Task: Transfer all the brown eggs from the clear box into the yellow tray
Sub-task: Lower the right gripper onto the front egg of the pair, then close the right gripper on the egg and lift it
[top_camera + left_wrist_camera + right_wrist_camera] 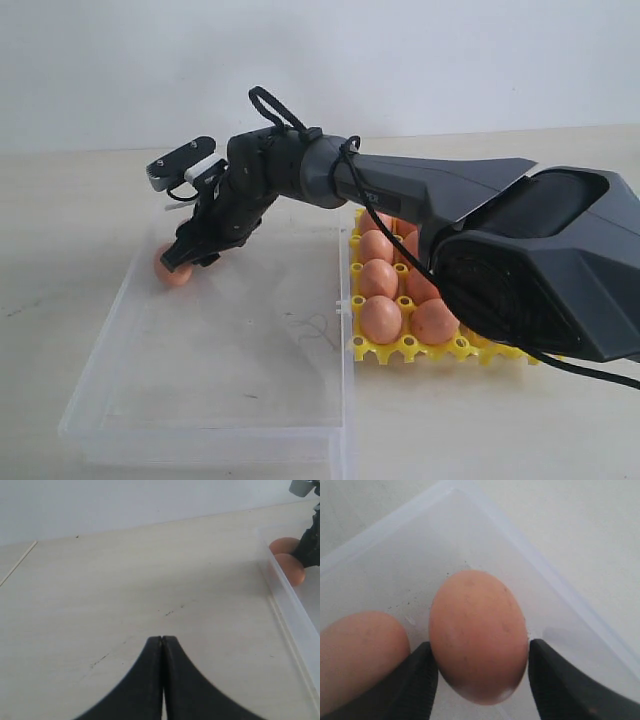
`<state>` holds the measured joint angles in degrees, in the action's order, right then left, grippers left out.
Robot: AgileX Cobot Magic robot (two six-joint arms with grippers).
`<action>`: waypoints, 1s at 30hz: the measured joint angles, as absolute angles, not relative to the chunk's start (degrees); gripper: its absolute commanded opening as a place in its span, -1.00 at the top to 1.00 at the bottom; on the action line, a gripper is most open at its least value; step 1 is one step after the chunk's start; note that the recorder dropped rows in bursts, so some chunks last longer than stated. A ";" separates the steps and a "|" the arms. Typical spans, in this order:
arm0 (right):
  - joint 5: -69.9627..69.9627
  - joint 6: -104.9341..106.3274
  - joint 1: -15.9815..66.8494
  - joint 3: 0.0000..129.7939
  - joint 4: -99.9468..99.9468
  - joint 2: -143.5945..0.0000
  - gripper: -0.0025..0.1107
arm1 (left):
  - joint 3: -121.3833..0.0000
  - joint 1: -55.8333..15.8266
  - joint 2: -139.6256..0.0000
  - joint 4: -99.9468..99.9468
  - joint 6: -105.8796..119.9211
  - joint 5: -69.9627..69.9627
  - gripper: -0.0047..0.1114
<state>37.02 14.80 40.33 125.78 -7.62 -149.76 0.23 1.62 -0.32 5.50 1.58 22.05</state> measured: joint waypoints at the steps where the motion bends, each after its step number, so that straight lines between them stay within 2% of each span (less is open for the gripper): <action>1: 37.03 14.80 40.33 125.78 -7.62 -149.76 0.00 | 0.23 1.62 -0.32 5.50 1.58 22.05 0.92; 7: 34.57 14.80 40.47 125.78 -7.81 -150.02 0.01 | 0.23 1.62 -0.32 5.50 1.58 22.05 0.92; 9: 33.38 14.80 40.60 125.78 -8.13 -150.26 0.08 | 0.23 1.62 -0.32 5.50 1.58 22.05 0.92; 11: 32.18 14.92 40.60 125.78 -8.96 -150.36 0.35 | 0.23 1.62 -0.32 5.50 1.58 22.05 0.92; 14: 31.60 14.92 40.60 125.78 -9.87 -150.36 0.95 | 0.23 1.62 -0.32 5.50 1.58 22.05 0.92; 21: 32.83 15.41 40.60 125.78 -10.03 -150.36 0.96 | 0.23 1.62 -0.32 5.50 1.58 22.05 0.92; 30: 42.08 15.30 40.60 125.89 -11.52 -148.69 0.96 | 0.23 1.62 -0.32 5.50 1.58 22.05 0.92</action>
